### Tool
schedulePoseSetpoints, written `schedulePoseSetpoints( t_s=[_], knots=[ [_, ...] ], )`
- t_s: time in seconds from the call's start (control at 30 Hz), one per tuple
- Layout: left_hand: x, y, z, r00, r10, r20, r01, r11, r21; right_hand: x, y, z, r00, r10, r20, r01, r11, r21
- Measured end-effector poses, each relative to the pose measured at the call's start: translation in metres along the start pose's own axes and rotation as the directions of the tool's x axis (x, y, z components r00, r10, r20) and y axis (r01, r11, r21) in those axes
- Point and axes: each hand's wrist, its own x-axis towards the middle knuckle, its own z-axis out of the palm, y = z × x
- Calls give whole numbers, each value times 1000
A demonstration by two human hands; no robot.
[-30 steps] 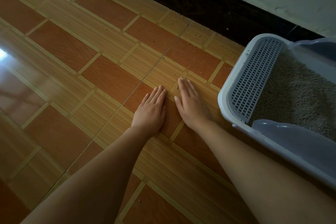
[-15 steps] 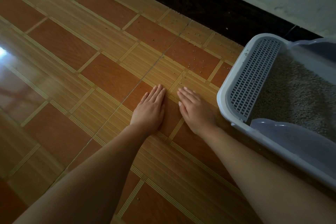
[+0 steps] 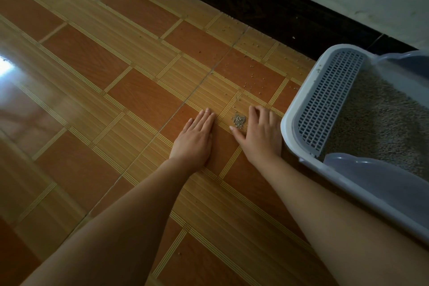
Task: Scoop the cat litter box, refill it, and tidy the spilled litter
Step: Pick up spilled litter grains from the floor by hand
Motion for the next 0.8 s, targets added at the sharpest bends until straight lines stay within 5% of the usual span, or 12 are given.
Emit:
schedulePoseSetpoints(
  t_s=[0.37, 0.8],
  knots=[
    [-1, -2, 4, 999, 11, -38, -10, 1000, 14, 11, -4, 6, 989, -1, -145, -15, 993, -114],
    [-1, 2, 8, 995, -11, -96, 14, 999, 37, 21, -15, -1, 997, -15, 69, 27, 983, -183]
  ],
)
